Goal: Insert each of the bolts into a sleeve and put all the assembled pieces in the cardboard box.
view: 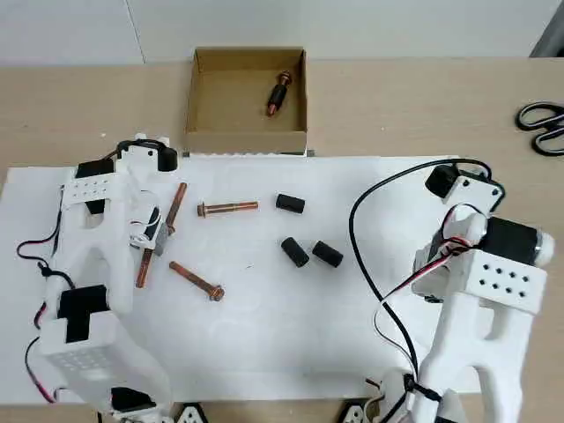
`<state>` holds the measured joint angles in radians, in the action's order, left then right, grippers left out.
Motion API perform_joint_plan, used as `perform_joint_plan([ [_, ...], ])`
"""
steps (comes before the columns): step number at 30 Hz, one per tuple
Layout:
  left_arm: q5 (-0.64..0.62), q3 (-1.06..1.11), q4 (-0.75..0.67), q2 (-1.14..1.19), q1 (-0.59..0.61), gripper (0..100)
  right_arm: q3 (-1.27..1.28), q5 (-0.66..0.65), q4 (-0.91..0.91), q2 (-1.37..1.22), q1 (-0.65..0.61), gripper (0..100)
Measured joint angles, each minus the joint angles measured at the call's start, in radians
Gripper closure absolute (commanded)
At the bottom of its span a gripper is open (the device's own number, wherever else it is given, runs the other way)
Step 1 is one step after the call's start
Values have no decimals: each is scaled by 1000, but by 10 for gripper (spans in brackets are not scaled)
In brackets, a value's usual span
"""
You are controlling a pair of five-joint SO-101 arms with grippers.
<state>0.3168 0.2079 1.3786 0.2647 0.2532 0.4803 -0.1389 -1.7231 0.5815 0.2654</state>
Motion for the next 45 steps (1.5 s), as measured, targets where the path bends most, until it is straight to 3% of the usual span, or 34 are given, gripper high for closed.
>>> perform_joint_plan([
  [6, 2, -3, -11, 17, -5, 994, 0, 0, 0, 0, 0, 994],
  [18, -5, -2, 2, -15, -9, 995, -43, 0, 2, 0, 0, 995],
  [24, 0, -2, 83, -249, -11, 995, -91, 0, 0, 55, -66, 995],
  [30, -8, -3, 143, -539, -8, 995, -91, 0, 0, 276, -143, 995],
  [37, -124, -3, 172, -733, -14, 995, -41, 9, -2, 486, -198, 995],
  [45, -354, 144, -12, -984, -175, 995, 173, 9, 166, 726, -275, 995],
])
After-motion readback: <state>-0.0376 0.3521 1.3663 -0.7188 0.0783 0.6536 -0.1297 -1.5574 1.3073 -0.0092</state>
